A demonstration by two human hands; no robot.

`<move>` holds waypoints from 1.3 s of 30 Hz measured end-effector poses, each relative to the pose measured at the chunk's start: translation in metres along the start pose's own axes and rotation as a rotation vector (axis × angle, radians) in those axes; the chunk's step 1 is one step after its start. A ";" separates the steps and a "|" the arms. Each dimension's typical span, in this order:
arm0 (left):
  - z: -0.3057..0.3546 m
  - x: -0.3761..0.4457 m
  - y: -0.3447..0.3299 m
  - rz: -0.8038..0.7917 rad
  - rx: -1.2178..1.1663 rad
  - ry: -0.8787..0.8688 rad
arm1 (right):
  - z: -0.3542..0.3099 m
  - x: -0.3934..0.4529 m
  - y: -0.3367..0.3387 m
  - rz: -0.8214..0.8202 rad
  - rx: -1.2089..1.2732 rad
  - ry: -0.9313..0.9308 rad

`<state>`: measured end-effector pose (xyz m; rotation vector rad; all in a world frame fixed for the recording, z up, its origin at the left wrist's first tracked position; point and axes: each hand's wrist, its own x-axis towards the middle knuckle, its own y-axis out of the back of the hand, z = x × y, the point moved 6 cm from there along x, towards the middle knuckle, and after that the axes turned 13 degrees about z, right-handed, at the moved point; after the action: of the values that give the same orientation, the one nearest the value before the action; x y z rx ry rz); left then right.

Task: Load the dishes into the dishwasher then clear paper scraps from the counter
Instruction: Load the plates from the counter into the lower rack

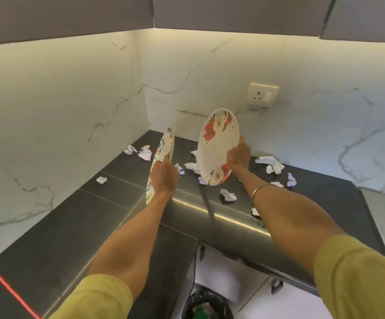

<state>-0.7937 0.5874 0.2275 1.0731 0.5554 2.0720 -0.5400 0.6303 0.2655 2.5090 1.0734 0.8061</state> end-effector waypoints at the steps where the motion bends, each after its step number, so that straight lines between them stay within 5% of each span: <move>1: 0.007 -0.008 0.000 -0.007 -0.009 -0.005 | 0.005 -0.004 0.012 0.011 -0.017 -0.012; 23: 0.110 -0.228 0.088 -0.070 -0.054 -0.206 | 0.098 -0.130 0.283 0.111 -0.095 -0.112; 39: 0.162 -0.344 0.152 -0.162 -0.292 -0.392 | 0.129 -0.249 0.408 0.278 -0.117 -0.214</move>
<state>-0.5874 0.2337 0.2398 1.1743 0.1327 1.6796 -0.3720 0.1648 0.2582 2.6043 0.6003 0.6287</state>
